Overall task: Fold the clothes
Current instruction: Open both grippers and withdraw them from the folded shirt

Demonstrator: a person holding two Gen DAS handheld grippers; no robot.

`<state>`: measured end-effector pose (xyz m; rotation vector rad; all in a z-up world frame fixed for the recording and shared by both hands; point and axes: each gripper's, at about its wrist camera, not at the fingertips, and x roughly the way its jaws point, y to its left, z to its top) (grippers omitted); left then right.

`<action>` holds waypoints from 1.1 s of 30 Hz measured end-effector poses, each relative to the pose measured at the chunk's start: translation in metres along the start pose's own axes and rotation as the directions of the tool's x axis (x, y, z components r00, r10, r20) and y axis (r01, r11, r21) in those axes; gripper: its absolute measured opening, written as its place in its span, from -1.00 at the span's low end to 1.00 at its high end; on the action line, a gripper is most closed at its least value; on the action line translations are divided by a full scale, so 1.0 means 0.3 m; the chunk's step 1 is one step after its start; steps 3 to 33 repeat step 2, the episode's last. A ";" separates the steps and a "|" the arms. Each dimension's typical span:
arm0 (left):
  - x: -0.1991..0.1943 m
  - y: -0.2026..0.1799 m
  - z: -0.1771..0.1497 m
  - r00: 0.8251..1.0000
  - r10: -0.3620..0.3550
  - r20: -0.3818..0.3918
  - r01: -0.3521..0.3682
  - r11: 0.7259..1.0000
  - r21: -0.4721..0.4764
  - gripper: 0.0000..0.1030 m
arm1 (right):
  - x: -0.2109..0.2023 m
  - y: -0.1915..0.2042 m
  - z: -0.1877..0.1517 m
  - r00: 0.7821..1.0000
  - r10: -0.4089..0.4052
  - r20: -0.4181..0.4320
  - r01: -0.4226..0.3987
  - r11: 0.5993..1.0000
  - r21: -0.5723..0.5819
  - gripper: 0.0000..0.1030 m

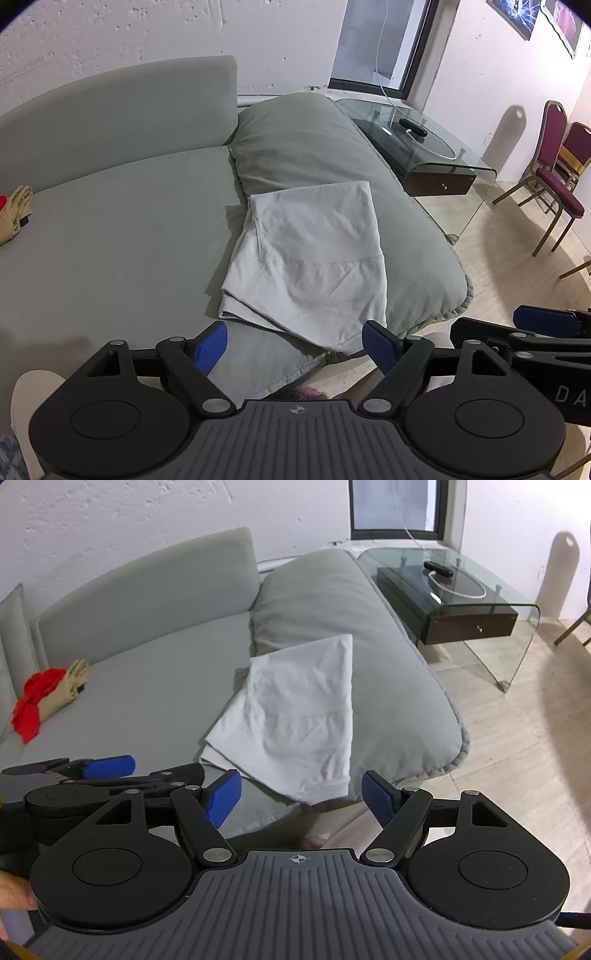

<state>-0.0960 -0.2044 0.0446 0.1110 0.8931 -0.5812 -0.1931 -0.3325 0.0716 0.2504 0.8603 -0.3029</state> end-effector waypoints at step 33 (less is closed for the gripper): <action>0.003 0.003 0.001 1.000 0.000 0.000 0.000 1.000 0.001 0.52 | 0.003 0.002 -0.001 1.000 0.000 -0.001 0.000 1.000 0.001 0.50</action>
